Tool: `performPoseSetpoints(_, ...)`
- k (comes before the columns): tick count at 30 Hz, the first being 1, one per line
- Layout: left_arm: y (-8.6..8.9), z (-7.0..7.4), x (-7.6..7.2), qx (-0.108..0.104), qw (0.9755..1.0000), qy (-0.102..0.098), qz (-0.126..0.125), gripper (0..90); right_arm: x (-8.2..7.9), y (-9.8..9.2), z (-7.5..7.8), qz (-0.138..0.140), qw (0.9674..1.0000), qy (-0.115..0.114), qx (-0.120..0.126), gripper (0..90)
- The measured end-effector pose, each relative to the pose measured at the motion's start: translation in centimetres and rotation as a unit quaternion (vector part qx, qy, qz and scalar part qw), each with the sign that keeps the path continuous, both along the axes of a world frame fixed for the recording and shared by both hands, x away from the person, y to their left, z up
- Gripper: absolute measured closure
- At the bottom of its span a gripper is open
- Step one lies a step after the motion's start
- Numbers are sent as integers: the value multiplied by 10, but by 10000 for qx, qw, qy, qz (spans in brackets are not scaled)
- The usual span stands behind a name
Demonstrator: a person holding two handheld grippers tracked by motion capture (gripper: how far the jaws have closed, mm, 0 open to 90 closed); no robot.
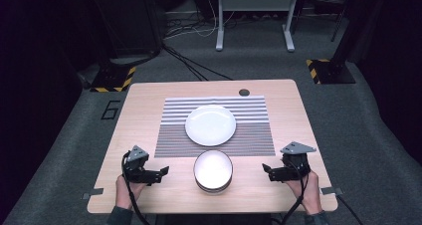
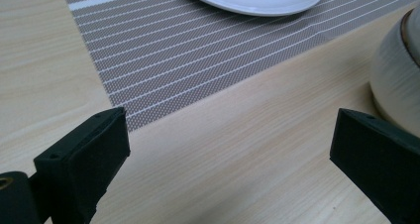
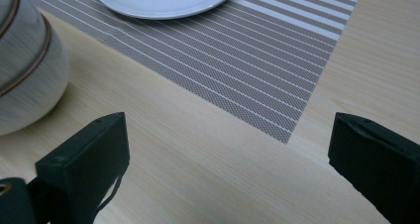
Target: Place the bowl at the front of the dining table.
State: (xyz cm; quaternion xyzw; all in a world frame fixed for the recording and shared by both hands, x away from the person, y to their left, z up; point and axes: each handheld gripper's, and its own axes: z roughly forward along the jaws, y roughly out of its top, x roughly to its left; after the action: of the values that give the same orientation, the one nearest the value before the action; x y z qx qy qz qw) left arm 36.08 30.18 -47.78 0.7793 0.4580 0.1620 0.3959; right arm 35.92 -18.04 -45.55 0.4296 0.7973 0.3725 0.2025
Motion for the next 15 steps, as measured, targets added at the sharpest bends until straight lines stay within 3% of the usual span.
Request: performPoseSetpoints(15,-17,24,0,-77,9993,-117,-338,27,8,40,22,530,9985,-54,-92,18)
